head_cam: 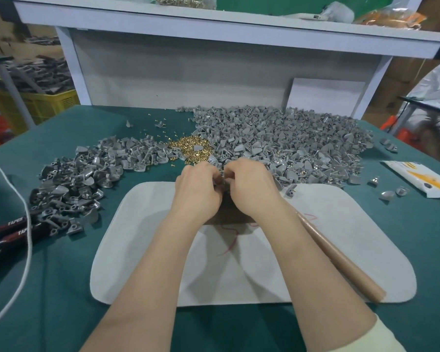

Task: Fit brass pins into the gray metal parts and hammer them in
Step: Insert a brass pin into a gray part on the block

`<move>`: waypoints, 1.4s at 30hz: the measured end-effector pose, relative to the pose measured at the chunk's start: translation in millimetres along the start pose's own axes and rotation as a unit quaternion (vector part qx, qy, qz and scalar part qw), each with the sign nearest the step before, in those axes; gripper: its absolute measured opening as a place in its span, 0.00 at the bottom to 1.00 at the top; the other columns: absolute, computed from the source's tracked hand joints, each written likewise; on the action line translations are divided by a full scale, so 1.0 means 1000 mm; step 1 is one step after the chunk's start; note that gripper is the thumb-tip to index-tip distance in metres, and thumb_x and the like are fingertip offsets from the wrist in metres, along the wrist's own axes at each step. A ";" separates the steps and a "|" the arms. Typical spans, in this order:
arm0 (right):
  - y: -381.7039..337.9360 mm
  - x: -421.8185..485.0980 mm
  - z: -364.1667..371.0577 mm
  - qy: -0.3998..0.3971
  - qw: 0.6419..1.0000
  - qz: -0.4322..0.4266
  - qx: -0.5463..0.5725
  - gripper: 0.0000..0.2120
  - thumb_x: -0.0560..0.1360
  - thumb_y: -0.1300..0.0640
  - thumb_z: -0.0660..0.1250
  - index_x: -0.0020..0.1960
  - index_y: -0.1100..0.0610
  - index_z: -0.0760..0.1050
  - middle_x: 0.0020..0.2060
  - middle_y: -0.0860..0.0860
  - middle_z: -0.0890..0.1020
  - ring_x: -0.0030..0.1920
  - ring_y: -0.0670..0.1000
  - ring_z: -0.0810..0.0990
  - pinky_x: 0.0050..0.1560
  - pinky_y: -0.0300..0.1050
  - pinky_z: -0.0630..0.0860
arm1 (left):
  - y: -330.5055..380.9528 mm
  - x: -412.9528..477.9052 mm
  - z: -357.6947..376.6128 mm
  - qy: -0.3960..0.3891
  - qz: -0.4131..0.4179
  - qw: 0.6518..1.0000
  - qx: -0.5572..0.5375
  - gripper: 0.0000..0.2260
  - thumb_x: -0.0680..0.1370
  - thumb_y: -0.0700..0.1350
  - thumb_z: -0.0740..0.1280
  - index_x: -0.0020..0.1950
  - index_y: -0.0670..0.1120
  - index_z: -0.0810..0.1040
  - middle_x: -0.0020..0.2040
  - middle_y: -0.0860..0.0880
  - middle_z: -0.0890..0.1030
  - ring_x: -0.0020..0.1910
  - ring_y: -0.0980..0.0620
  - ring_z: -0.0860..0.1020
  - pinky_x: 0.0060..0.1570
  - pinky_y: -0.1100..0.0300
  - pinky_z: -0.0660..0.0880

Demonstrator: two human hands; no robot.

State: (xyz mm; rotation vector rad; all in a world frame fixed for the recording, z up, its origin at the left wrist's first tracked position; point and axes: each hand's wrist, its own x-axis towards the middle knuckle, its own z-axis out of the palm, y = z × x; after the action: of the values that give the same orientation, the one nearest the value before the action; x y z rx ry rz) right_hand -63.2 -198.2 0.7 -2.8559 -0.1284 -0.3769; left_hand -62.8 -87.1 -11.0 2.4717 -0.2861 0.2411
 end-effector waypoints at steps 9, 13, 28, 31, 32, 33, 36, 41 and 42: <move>0.021 -0.005 -0.004 -0.025 0.975 0.048 0.216 0.08 0.77 0.60 0.64 0.50 0.54 0.82 0.45 0.50 0.83 0.50 0.51 0.79 0.56 0.46 0.74 | -0.001 -0.002 -0.001 0.013 -0.019 0.999 -0.029 0.08 0.75 0.44 0.68 0.38 0.53 0.75 0.43 0.52 0.77 0.55 0.45 0.75 0.56 0.49 0.73; 0.022 -0.006 -0.003 0.003 0.968 0.054 0.245 0.06 0.76 0.61 0.66 0.48 0.56 0.82 0.43 0.51 0.83 0.48 0.52 0.81 0.56 0.48 0.75 | -0.003 -0.001 0.000 0.016 -0.018 0.999 -0.039 0.07 0.75 0.44 0.69 0.37 0.52 0.75 0.44 0.50 0.80 0.53 0.45 0.77 0.56 0.49 0.74; 0.006 -0.006 0.005 0.020 0.990 0.066 0.120 0.07 0.76 0.54 0.63 0.47 0.52 0.80 0.46 0.52 0.81 0.49 0.53 0.78 0.50 0.48 0.77 | -0.004 0.001 0.003 0.018 -0.032 0.998 -0.043 0.04 0.74 0.42 0.67 0.41 0.50 0.79 0.47 0.48 0.82 0.53 0.45 0.78 0.54 0.51 0.75; 0.005 -0.007 0.004 0.022 0.988 0.077 0.132 0.08 0.77 0.54 0.63 0.46 0.53 0.81 0.46 0.52 0.82 0.50 0.53 0.79 0.51 0.48 0.77 | -0.004 0.001 0.003 0.021 -0.031 0.998 -0.041 0.04 0.74 0.42 0.67 0.43 0.49 0.81 0.46 0.48 0.81 0.53 0.45 0.77 0.54 0.50 0.75; 0.005 -0.007 0.004 0.024 0.987 0.083 0.136 0.08 0.77 0.54 0.63 0.46 0.52 0.81 0.46 0.52 0.83 0.50 0.54 0.79 0.51 0.48 0.77 | -0.004 0.001 0.003 0.022 -0.031 0.998 -0.040 0.04 0.74 0.42 0.67 0.42 0.49 0.81 0.46 0.48 0.81 0.53 0.45 0.77 0.54 0.50 0.75; 0.004 -0.007 0.004 0.027 0.986 0.089 0.139 0.08 0.76 0.54 0.63 0.46 0.52 0.82 0.46 0.52 0.83 0.50 0.54 0.79 0.52 0.48 0.77 | -0.003 0.000 0.003 0.022 -0.031 0.999 -0.039 0.04 0.74 0.42 0.67 0.42 0.49 0.81 0.46 0.48 0.81 0.53 0.45 0.77 0.55 0.50 0.75; 0.004 -0.009 0.004 0.036 0.984 0.096 0.145 0.09 0.76 0.55 0.63 0.46 0.53 0.82 0.46 0.53 0.83 0.51 0.54 0.79 0.53 0.47 0.76 | -0.002 0.000 0.003 0.021 -0.033 0.998 -0.040 0.04 0.75 0.42 0.67 0.41 0.50 0.79 0.46 0.48 0.81 0.53 0.45 0.77 0.55 0.50 0.75; 0.003 -0.010 0.005 0.043 0.982 0.101 0.151 0.09 0.76 0.56 0.64 0.45 0.54 0.83 0.46 0.53 0.84 0.51 0.54 0.79 0.53 0.47 0.75 | -0.002 -0.001 0.003 0.020 -0.029 0.998 -0.043 0.06 0.75 0.42 0.67 0.39 0.51 0.76 0.46 0.48 0.81 0.54 0.44 0.76 0.55 0.50 0.74; 0.003 -0.010 0.005 0.043 0.982 0.101 0.151 0.09 0.76 0.56 0.64 0.45 0.54 0.83 0.46 0.53 0.84 0.51 0.54 0.79 0.52 0.47 0.75 | -0.002 -0.001 0.003 0.019 -0.030 0.998 -0.042 0.06 0.75 0.42 0.67 0.39 0.51 0.76 0.46 0.48 0.81 0.54 0.44 0.76 0.55 0.49 0.74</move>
State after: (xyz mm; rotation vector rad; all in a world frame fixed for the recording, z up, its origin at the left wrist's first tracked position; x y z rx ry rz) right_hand -71.0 -200.2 -7.6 -2.5197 0.1117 -0.3999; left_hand -63.3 -87.2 -14.2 2.3850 -0.2025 0.2465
